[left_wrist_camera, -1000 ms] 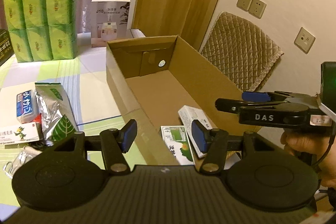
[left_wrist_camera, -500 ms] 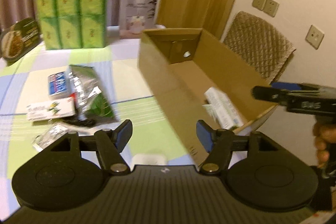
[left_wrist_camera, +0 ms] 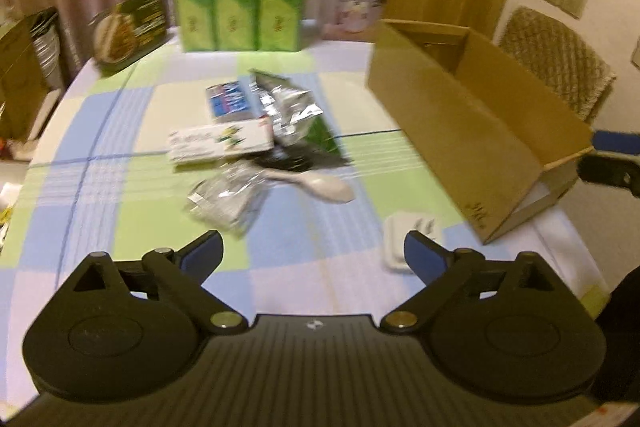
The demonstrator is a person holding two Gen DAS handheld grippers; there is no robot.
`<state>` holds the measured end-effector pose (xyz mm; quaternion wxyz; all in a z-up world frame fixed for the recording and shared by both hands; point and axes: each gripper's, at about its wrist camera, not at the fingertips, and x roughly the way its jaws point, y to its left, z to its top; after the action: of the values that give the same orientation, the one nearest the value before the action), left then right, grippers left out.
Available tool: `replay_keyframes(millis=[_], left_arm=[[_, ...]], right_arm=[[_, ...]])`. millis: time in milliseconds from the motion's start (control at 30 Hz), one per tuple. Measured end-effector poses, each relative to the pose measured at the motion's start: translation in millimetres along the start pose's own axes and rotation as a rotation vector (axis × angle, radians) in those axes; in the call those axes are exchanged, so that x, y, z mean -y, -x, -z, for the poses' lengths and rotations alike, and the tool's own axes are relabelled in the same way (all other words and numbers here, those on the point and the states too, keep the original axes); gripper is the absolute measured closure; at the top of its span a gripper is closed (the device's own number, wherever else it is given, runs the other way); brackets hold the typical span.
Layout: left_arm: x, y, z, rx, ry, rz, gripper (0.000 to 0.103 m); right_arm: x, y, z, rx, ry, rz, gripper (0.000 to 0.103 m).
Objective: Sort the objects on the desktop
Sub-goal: 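Withdraw both open tools from cardboard box back over the table, then lower right tool onto white plug adapter and close on it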
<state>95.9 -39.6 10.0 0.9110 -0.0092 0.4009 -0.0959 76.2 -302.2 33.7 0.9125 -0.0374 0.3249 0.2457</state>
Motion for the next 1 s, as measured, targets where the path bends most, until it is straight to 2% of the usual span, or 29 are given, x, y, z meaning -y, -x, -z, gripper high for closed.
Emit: replay_keyframes(millis=[200,500,1000], left_arm=[[-20.5,5.8,13.0,-0.009,0.034,-0.016,0.007],[-36.8,4.3,20.3,-0.011,0.023,-0.03,0.006],[-65.1,-27.6,22.5,-0.035,-0.017,-0.025,0.006]], right_arm=[[-24.8,-23.6,19.9,-0.082,0.034,-0.025,0.01],[-33.1,-54.6,33.0,-0.139,-0.035,-0.029,0.007],[-47.0,-115.8,41.9,-0.199,-0.132,0.068,0.007]])
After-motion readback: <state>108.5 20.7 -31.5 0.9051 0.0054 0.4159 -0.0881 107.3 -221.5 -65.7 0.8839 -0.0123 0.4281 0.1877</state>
